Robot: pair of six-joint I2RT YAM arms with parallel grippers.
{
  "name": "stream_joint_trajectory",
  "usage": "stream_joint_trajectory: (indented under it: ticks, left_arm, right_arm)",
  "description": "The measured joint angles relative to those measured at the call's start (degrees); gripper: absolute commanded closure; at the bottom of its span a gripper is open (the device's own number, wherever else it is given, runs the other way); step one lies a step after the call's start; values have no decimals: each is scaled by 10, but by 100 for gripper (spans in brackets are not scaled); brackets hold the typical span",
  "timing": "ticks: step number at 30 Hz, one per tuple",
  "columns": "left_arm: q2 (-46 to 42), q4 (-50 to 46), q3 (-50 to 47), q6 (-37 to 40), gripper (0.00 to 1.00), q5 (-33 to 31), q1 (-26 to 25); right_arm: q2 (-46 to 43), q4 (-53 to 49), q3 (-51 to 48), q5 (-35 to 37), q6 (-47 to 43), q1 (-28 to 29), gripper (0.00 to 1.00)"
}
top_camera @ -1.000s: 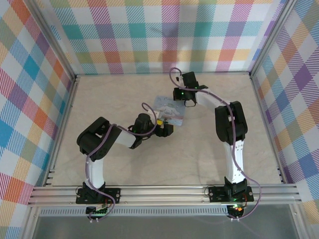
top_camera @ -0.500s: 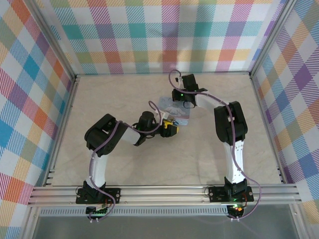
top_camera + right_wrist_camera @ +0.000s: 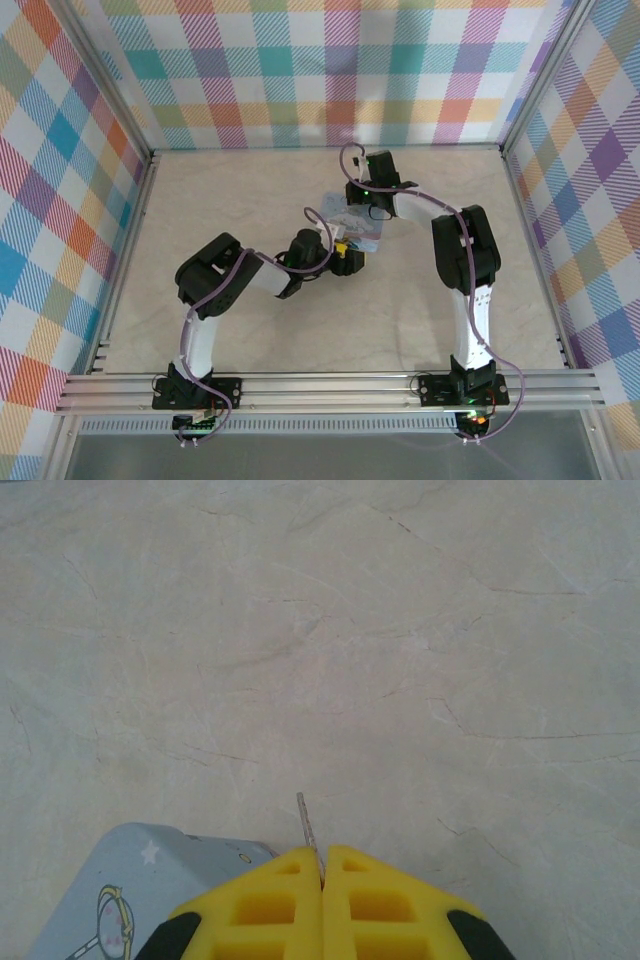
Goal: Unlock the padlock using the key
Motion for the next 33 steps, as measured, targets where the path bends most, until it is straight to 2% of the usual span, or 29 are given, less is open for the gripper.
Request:
stream_joint_trajectory:
  ticks: [5,7,8,12,18,27,33]
  left_arm:
    - [0,-4,4,-11,23,-33,-8]
    - [0,-4,4,-11,26,-19,-8]
    - [0,-3,4,-12,31,-12,-8]
    - [6,13,4,-22,37,46,-5]
    - [11,59,-5,-43,31,95,-2]
    - [25,41,19,-61,28,96,-5]
    - [33,39,29,-89,26,74,-12]
  right_arm:
    - [-3,0,-2,0,0,4,100]
    - [-5,0,-3,0,0,5,100]
    - [-6,0,-5,0,0,6,100]
    - [-12,-1,-12,-3,1,8,100]
    - [-16,-5,-15,-5,2,12,100]
    - [-23,-4,-23,-6,2,12,100]
    - [-24,-2,-24,-6,2,12,100]
